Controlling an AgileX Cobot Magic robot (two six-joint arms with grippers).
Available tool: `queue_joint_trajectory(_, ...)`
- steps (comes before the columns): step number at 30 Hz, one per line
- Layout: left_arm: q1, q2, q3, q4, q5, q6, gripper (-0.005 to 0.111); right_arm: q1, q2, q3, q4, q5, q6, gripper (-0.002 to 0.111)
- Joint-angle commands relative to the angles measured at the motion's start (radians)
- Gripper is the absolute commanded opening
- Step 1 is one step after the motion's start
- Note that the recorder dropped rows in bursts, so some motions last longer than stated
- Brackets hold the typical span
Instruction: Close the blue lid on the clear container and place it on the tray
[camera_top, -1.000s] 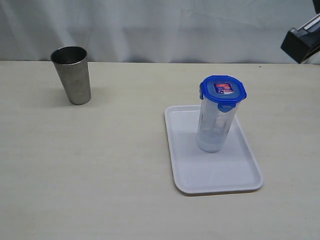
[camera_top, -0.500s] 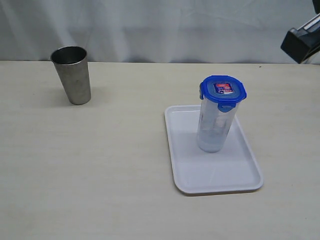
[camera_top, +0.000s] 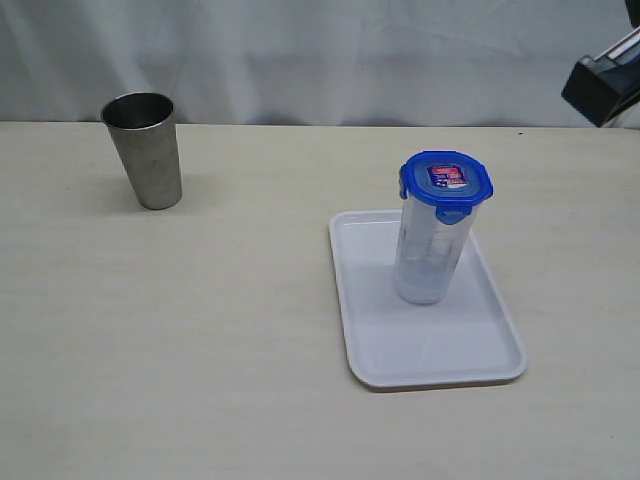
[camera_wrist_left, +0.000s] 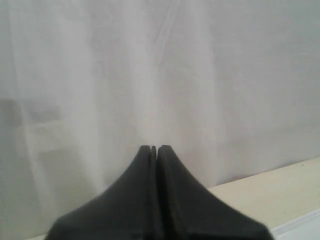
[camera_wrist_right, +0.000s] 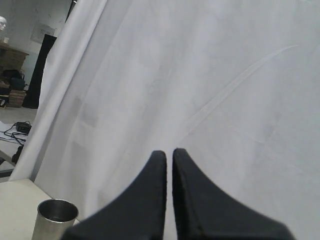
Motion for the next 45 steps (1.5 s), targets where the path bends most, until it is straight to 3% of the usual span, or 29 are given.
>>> queue_joint_trajectory(1, 0.110, -0.087, 0.072, -0.008, -0.018, 0.005, 0.000, -0.004, -0.004, 0.005, 0.003, -0.001, 0.002, 0.005)
queue_joint_trajectory(7, 0.213, -0.233, 0.146, -0.008, -0.014, -0.019, 0.000, -0.004, -0.004, 0.005, 0.003, -0.001, 0.002, 0.005)
queue_joint_trajectory(26, 0.219, -0.287, 0.318, 0.044, -0.021, -0.021, 0.000, -0.004, -0.004, 0.005, 0.003, -0.001, 0.002, 0.005)
queue_joint_trajectory(30, 0.219, -0.287, 0.318, 0.053, 0.129, -0.021, 0.000, -0.004, -0.004, 0.005, 0.003, -0.001, 0.002, 0.005)
queue_joint_trajectory(42, 0.219, -0.287, 0.318, 0.050, 0.329, -0.015, 0.000, -0.004, -0.004, 0.005, 0.003, -0.001, 0.002, 0.005)
queue_joint_trajectory(45, 0.219, -0.287, 0.318, 0.047, 0.327, -0.047, 0.000, -0.004, -0.004, 0.005, 0.003, -0.001, 0.002, 0.005)
